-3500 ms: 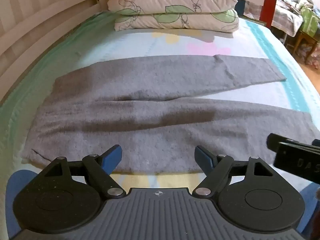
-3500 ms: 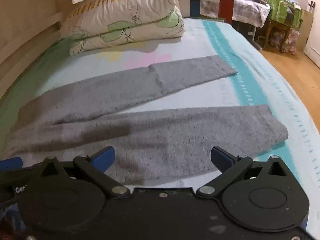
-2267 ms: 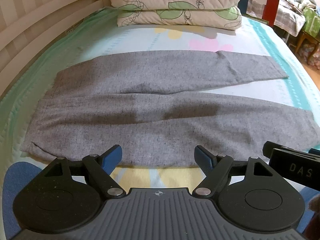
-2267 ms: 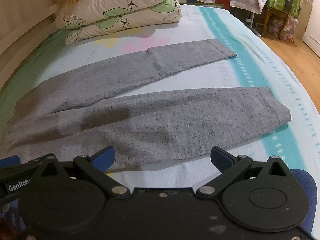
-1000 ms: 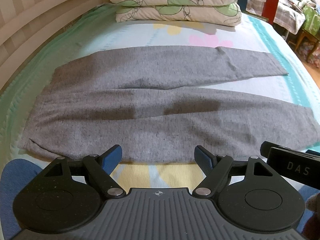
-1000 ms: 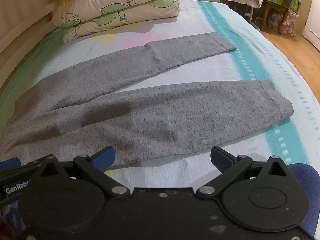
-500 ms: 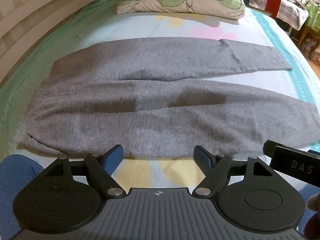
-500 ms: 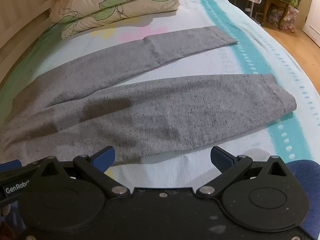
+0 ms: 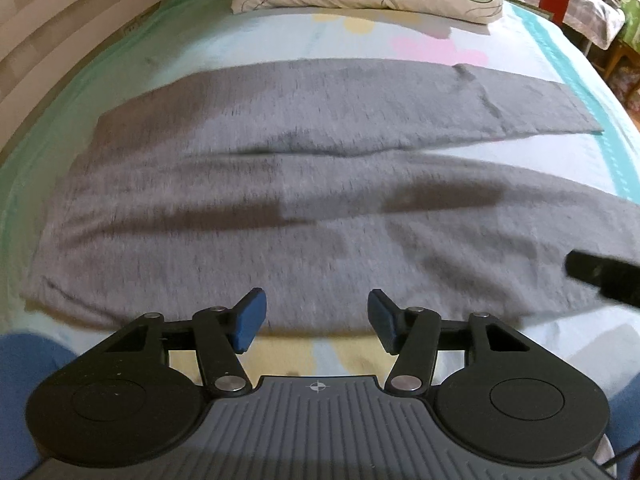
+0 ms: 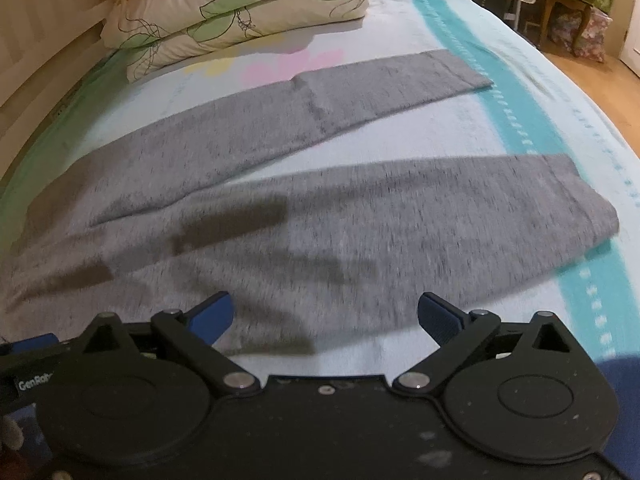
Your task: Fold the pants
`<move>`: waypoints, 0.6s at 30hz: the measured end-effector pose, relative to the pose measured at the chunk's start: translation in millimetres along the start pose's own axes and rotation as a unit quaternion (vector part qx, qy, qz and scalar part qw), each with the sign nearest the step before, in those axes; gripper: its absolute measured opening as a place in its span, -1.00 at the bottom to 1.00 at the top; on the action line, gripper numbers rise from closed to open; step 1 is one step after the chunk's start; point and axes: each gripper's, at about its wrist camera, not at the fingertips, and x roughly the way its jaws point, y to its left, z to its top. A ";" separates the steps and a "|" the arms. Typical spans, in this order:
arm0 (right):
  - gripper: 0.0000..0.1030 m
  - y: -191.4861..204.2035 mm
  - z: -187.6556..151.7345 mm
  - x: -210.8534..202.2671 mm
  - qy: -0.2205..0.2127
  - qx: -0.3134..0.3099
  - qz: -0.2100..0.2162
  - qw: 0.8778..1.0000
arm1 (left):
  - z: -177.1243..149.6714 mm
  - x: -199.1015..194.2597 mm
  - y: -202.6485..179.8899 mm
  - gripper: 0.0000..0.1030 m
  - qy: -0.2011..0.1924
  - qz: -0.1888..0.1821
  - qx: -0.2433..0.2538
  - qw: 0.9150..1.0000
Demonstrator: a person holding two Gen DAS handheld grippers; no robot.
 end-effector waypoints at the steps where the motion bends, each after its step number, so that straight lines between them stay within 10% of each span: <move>1: 0.94 -2.3 7.1 3.2 -0.002 0.000 0.002 1.000 | 5.5 2.5 0.4 0.07 -0.003 0.000 0.002 1.000; 18: 0.56 -34.4 221.0 158.5 0.026 0.048 0.005 0.999 | 156.5 108.8 16.6 0.06 -0.007 0.002 0.011 1.000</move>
